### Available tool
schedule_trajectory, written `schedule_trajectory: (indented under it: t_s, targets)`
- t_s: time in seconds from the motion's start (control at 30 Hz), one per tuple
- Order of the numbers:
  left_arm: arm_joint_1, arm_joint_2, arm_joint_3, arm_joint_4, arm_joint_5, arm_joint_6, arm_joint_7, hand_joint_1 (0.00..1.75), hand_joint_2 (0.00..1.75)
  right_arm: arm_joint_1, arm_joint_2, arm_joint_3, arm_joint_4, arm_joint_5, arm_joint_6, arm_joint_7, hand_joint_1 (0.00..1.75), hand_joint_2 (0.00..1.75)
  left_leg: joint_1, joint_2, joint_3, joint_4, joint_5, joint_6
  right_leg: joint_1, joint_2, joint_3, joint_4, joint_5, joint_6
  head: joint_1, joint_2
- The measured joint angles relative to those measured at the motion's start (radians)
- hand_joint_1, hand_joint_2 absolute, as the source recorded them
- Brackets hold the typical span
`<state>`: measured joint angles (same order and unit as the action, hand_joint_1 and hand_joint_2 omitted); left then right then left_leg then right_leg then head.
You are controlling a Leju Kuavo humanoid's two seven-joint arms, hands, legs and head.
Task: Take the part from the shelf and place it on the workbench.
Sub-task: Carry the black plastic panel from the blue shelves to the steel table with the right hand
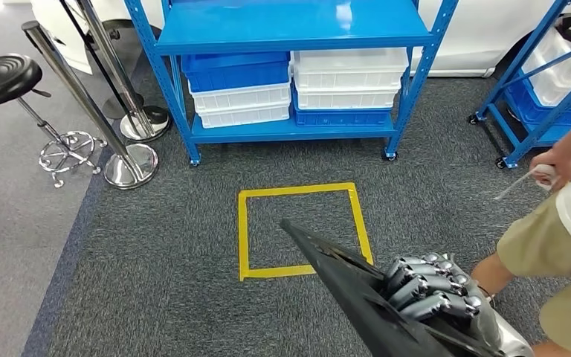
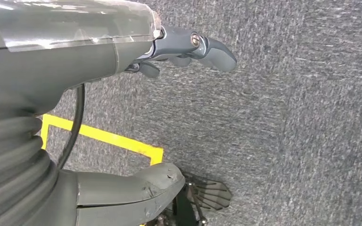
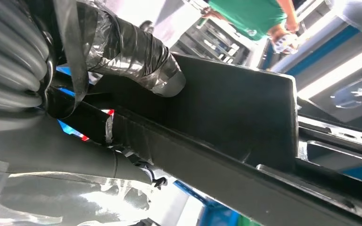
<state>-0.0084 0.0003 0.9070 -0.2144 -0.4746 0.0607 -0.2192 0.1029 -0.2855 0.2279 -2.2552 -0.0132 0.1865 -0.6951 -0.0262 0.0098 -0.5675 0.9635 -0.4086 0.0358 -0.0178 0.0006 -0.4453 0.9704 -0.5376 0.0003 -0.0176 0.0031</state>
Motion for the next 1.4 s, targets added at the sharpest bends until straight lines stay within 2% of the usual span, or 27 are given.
schedule_trajectory:
  t_s: [0.07, 0.13, 0.2, 0.23, 0.27, 0.3, 0.37, 0.43, 0.53, 0.6, 0.63, 0.7, 0.73, 0.77, 0.8, 0.83, 0.9, 0.97, 1.03, 1.07, 1.13, 1.2, 1.23, 1.27, 1.3, 1.33, 1.4]
  targets:
    - [0.001, 0.0, 0.004, 0.0, -0.001, 0.001, 0.0, 0.0, 1.75, 0.002, 0.0, 0.0, -0.002, 0.0, 0.002, -0.001, 1.75, 1.75, 0.003, -0.002, -0.013, 0.016, -0.01, -0.012, -0.002, -0.001, -0.01, -0.002, 0.009, -0.017, 0.0, 0.0]
    - [0.003, 0.001, 0.008, 0.0, -0.005, 0.002, 0.0, 0.0, 1.75, 0.004, 0.0, 0.0, -0.002, 0.0, 0.006, -0.002, 1.75, 1.75, 0.01, -0.004, -0.048, 0.096, -0.075, -0.029, -0.004, -0.004, -0.024, -0.003, 0.021, -0.03, 0.0, 0.0]
    - [0.003, 0.0, 0.012, 0.0, -0.007, 0.002, 0.0, 0.0, 1.75, 0.005, 0.0, 0.0, -0.002, 0.0, 0.01, -0.002, 1.75, 1.75, 0.019, -0.005, -0.097, 0.236, -0.156, -0.044, -0.004, -0.005, -0.041, 0.001, 0.031, -0.033, 0.0, 0.0]
    - [0.003, 0.0, 0.013, 0.0, -0.007, 0.002, 0.0, 0.0, 1.75, 0.006, 0.0, 0.0, -0.002, 0.0, 0.01, -0.002, 1.75, 1.75, 0.023, -0.005, -0.112, 0.289, -0.176, -0.048, -0.004, -0.006, -0.049, 0.005, 0.034, -0.033, 0.0, 0.0]
    - [0.003, -0.001, 0.014, 0.0, -0.007, 0.002, 0.0, 0.0, 1.75, 0.006, 0.0, 0.0, -0.002, 0.0, 0.01, -0.002, 1.75, 1.75, 0.026, -0.005, -0.111, 0.307, -0.174, -0.049, -0.004, -0.006, -0.055, 0.009, 0.036, -0.032, 0.0, 0.0]
    - [0.004, -0.001, 0.014, 0.0, -0.007, 0.002, 0.0, 0.0, 1.75, 0.007, 0.0, 0.0, -0.002, 0.0, 0.011, -0.003, 1.75, 1.75, 0.028, -0.005, -0.088, 0.282, -0.153, -0.048, -0.004, -0.006, -0.06, 0.013, 0.037, -0.031, 0.0, 0.0]
    - [0.004, 0.0, 0.014, 0.0, -0.008, 0.003, 0.0, 0.0, 1.75, 0.007, 0.0, 0.0, -0.003, 0.001, 0.011, -0.003, 1.75, 1.75, 0.027, -0.007, -0.003, 0.141, -0.093, -0.036, -0.003, -0.007, -0.064, 0.019, 0.037, -0.03, 0.0, 0.0]
    - [0.003, 0.003, 0.015, 0.0, -0.012, 0.004, 0.002, 0.0, 1.75, 0.005, 0.0, 0.0, -0.005, 0.006, 0.012, -0.004, 1.75, 1.75, 0.021, -0.01, 0.063, 0.023, -0.066, -0.02, -0.003, -0.006, -0.068, 0.02, 0.041, -0.023, 0.0, 0.0]
    - [0.003, 0.007, 0.017, -0.001, -0.017, 0.009, 0.008, 0.0, 1.75, 0.004, 0.0, 0.003, -0.008, 0.013, 0.014, -0.004, 1.75, 1.75, 0.018, -0.009, 0.074, -0.015, -0.061, -0.007, -0.006, -0.003, -0.077, 0.017, 0.05, -0.004, 0.0, 0.0]
    - [0.001, 0.008, 0.019, -0.001, -0.02, 0.01, 0.011, 0.0, 1.75, 0.002, 0.0, 0.005, -0.011, 0.014, 0.016, -0.004, 1.75, 1.75, 0.022, 0.0, 0.077, -0.037, -0.046, 0.003, -0.004, -0.001, -0.091, 0.042, 0.03, 0.005, 0.0, 0.0]
    - [0.001, 0.008, 0.02, -0.001, -0.022, 0.01, 0.012, 0.0, 1.75, 0.0, -0.001, 0.007, -0.012, 0.014, 0.016, -0.004, 1.75, 1.75, 0.024, 0.006, 0.078, -0.045, -0.04, 0.008, -0.003, -0.001, -0.11, 0.083, 0.002, 0.007, 0.001, 0.0]
    - [0.0, 0.007, 0.021, -0.001, -0.027, 0.01, 0.013, 0.0, 1.75, -0.003, -0.001, 0.012, -0.013, 0.015, 0.017, -0.003, 1.75, 1.75, 0.02, 0.018, 0.07, -0.041, -0.038, 0.013, -0.004, 0.0, -0.172, 0.211, -0.066, 0.009, 0.001, 0.0]
    - [0.0, 0.006, 0.021, -0.001, -0.029, 0.01, 0.013, 0.0, 1.75, -0.003, -0.001, 0.015, -0.013, 0.016, 0.018, -0.002, 1.75, 1.75, 0.018, 0.024, 0.065, -0.036, -0.039, 0.014, -0.004, 0.0, -0.2, 0.27, -0.088, 0.011, 0.001, 0.0]
    - [0.0, 0.006, 0.022, -0.001, -0.031, 0.01, 0.013, 0.0, 1.75, -0.003, -0.002, 0.017, -0.013, 0.017, 0.019, -0.001, 1.75, 1.75, 0.016, 0.031, 0.061, -0.032, -0.04, 0.015, -0.004, -0.001, -0.213, 0.297, -0.09, 0.012, 0.001, 0.0]
    - [0.0, 0.006, 0.023, -0.001, -0.033, 0.012, 0.013, 0.0, 1.75, -0.004, -0.004, 0.02, -0.013, 0.018, 0.019, 0.002, 1.75, 1.75, 0.015, 0.038, 0.058, -0.027, -0.042, 0.014, -0.004, -0.002, -0.207, 0.288, -0.073, 0.013, 0.001, 0.0]
    - [-0.001, 0.006, 0.024, -0.001, -0.036, 0.016, 0.013, 0.0, 1.75, -0.006, -0.006, 0.023, -0.013, 0.02, 0.018, 0.005, 1.75, 1.75, 0.014, 0.045, 0.057, -0.024, -0.043, 0.013, -0.004, -0.008, -0.18, 0.24, -0.04, 0.013, 0.001, 0.0]
    - [-0.002, 0.006, 0.027, -0.001, -0.042, 0.026, 0.014, 0.0, 1.75, -0.013, -0.009, 0.031, -0.013, 0.028, 0.015, 0.009, 1.75, 1.75, 0.011, 0.059, 0.058, -0.016, -0.048, 0.008, 0.0, -0.042, -0.107, 0.102, 0.023, 0.009, 0.001, 0.0]
    - [-0.002, 0.008, 0.034, -0.001, -0.047, 0.035, 0.016, 0.0, 1.75, -0.019, -0.011, 0.039, -0.013, 0.038, 0.01, 0.008, 1.75, 1.75, 0.006, 0.074, 0.057, -0.008, -0.052, 0.0, 0.005, -0.064, -0.074, 0.028, 0.044, -0.001, 0.0, 0.0]
    - [-0.003, 0.009, 0.038, -0.001, -0.049, 0.039, 0.018, 0.0, 1.75, -0.021, -0.014, 0.046, -0.013, 0.043, 0.009, 0.008, 1.75, 1.75, 0.004, 0.092, 0.054, -0.002, -0.054, -0.006, 0.005, -0.048, -0.08, 0.023, 0.046, -0.011, 0.0, 0.0]
    - [-0.004, 0.01, 0.039, -0.001, -0.049, 0.039, 0.018, 0.0, 1.75, -0.021, -0.015, 0.047, -0.014, 0.044, 0.009, 0.008, 1.75, 1.75, 0.006, 0.09, 0.051, 0.005, -0.061, -0.011, 0.004, -0.038, -0.084, 0.022, 0.049, -0.016, 0.0, 0.0]
    - [-0.005, 0.013, 0.04, -0.002, -0.049, 0.04, 0.018, 0.0, 1.75, -0.022, -0.015, 0.049, -0.014, 0.045, 0.009, 0.008, 1.75, 1.75, 0.013, 0.053, 0.029, 0.065, -0.109, -0.025, 0.0, -0.021, -0.091, 0.021, 0.056, -0.027, 0.0, 0.0]
    - [-0.004, 0.015, 0.041, -0.002, -0.049, 0.042, 0.018, 0.0, 1.75, -0.024, -0.015, 0.054, -0.014, 0.044, 0.009, 0.008, 1.75, 1.75, 0.022, 0.011, -0.022, 0.196, -0.188, -0.038, -0.001, -0.002, -0.1, 0.022, 0.063, -0.033, 0.0, 0.0]
    - [-0.002, 0.015, 0.042, -0.002, -0.05, 0.043, 0.018, 0.0, 1.75, -0.024, -0.016, 0.058, -0.014, 0.04, 0.01, 0.008, 1.75, 1.75, 0.025, 0.004, -0.047, 0.259, -0.215, -0.042, -0.002, 0.009, -0.104, 0.023, 0.065, -0.034, 0.0, 0.0]
    - [-0.002, 0.016, 0.043, -0.002, -0.053, 0.044, 0.017, 0.0, 1.75, -0.025, -0.017, 0.062, -0.014, 0.033, 0.012, 0.008, 1.75, 1.75, 0.027, 0.001, -0.06, 0.295, -0.224, -0.043, -0.002, 0.021, -0.107, 0.024, 0.068, -0.034, 0.0, 0.0]
    - [-0.002, 0.016, 0.044, -0.002, -0.056, 0.046, 0.016, 0.0, 1.75, -0.025, -0.019, 0.066, -0.013, 0.024, 0.015, 0.008, 1.75, 1.75, 0.028, -0.001, -0.056, 0.293, -0.211, -0.041, -0.001, 0.033, -0.108, 0.025, 0.069, -0.033, 0.0, 0.0]
    - [-0.002, 0.016, 0.045, -0.002, -0.06, 0.046, 0.014, 0.0, 1.75, -0.027, -0.022, 0.069, -0.014, 0.016, 0.021, 0.008, 1.75, 1.75, 0.028, -0.006, -0.033, 0.248, -0.179, -0.036, -0.001, 0.045, -0.108, 0.026, 0.07, -0.031, 0.0, 0.0]
    - [-0.004, 0.019, 0.045, -0.002, -0.066, 0.047, 0.012, 0.0, 1.75, -0.032, -0.028, 0.075, -0.014, 0.008, 0.033, 0.01, 1.75, 1.75, 0.026, -0.051, 0.038, 0.101, -0.105, -0.016, -0.002, 0.069, -0.107, 0.024, 0.074, -0.027, 0.0, 0.0]
